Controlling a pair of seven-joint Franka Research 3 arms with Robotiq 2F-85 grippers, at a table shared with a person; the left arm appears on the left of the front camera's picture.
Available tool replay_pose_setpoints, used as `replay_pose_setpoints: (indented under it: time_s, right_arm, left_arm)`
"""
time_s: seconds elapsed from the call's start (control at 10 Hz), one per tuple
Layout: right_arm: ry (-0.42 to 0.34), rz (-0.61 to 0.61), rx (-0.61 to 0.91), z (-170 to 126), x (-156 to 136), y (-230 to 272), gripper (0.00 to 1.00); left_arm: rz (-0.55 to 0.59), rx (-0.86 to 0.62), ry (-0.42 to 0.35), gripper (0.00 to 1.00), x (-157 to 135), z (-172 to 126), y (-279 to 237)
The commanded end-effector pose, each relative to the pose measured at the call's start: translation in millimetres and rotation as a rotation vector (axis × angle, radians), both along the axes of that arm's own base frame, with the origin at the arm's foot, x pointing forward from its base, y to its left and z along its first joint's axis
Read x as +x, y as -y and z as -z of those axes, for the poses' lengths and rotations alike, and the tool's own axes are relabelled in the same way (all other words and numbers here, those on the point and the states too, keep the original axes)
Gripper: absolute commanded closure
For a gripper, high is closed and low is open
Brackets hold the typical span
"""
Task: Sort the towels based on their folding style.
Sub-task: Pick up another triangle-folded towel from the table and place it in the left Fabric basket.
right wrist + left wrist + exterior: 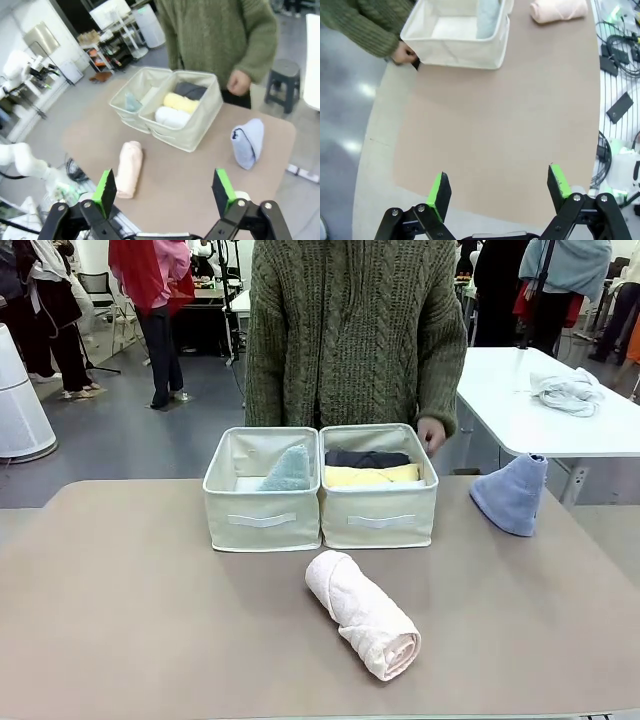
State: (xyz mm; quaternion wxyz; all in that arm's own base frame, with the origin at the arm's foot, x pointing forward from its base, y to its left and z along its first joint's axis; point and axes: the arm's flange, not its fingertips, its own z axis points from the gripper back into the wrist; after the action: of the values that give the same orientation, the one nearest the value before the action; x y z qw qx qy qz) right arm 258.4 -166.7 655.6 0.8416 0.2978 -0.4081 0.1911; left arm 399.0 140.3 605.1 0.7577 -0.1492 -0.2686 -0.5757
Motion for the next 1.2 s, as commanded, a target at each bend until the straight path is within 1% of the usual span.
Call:
replay_pose_setpoints:
  time_s: [0.0,0.1,0.2,0.4,0.5,0.6,0.7,0.8,1.0,1.1]
  right_arm:
    - [-0.150,0.060,-0.182,-9,36,-30,0.00]
    - [-0.185,0.083,-0.261,-8,55,-48,0.00]
    - [-0.225,0.102,-0.348,-2,76,-67,0.00]
    - [-0.327,0.135,-0.460,23,109,-96,0.00]
    - [-0.360,0.156,-0.503,39,123,-105,0.00]
    - [-0.362,0.169,-0.512,51,135,-115,0.00]
    - [-0.355,0.145,-0.484,53,133,-119,0.00]
    - [-0.337,0.140,-0.509,46,127,-113,0.00]
    - [-0.337,0.140,-0.509,46,127,-113,0.00]
    - [-0.347,0.129,-0.498,53,134,-117,0.00]
  left_arm:
    - [-0.002,-0.145,0.036,0.00,4,-2,-54]
    - [-0.030,-0.199,0.053,0.00,-4,-2,-81]
    - [-0.008,-0.281,0.068,0.00,-13,-1,-108]
    - [0.123,-0.350,0.015,0.00,-37,-1,-144]
    - [0.111,-0.364,0.025,0.00,-47,1,-156]
    - [0.092,-0.367,0.035,0.00,-56,-3,-160]
    - [0.109,-0.360,0.028,0.00,-58,0,-162]
    - [0.092,-0.362,0.020,0.00,-63,6,-148]
    - [0.092,-0.362,0.020,0.00,-63,6,-148]
    - [0.092,-0.362,0.020,0.00,-63,6,-148]
